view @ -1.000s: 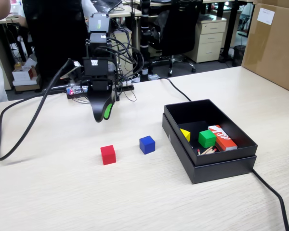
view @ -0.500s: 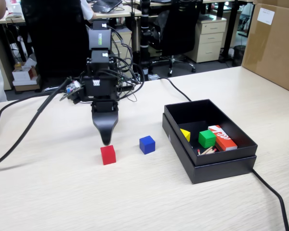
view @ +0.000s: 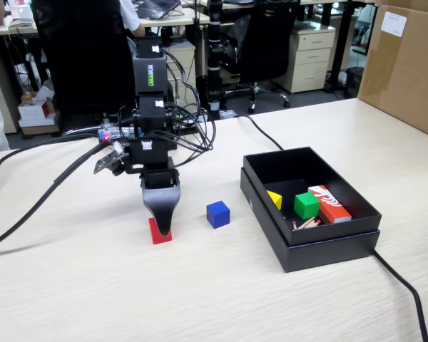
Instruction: Put the red cube on top of the blue cube
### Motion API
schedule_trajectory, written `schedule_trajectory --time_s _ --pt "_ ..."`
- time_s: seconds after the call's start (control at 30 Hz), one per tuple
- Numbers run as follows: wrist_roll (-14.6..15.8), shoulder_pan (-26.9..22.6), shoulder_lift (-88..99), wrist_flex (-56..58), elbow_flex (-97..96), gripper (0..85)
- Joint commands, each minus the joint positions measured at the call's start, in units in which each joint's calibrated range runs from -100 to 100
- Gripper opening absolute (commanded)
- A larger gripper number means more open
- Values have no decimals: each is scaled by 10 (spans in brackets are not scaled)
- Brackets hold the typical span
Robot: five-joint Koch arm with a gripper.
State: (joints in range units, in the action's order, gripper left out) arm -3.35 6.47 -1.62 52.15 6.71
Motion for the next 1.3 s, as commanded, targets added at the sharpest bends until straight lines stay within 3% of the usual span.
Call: schedule_trajectory --time_s 0.0,0.6,0.8,1.03,1.27 --pt "-4 0 4 -12 51 473" --pt "-8 7 -30 -12 59 420" --pt "-6 8 -35 -12 60 322" --pt "1 11 -35 -23 63 44" --pt "14 9 25 -28 35 33"
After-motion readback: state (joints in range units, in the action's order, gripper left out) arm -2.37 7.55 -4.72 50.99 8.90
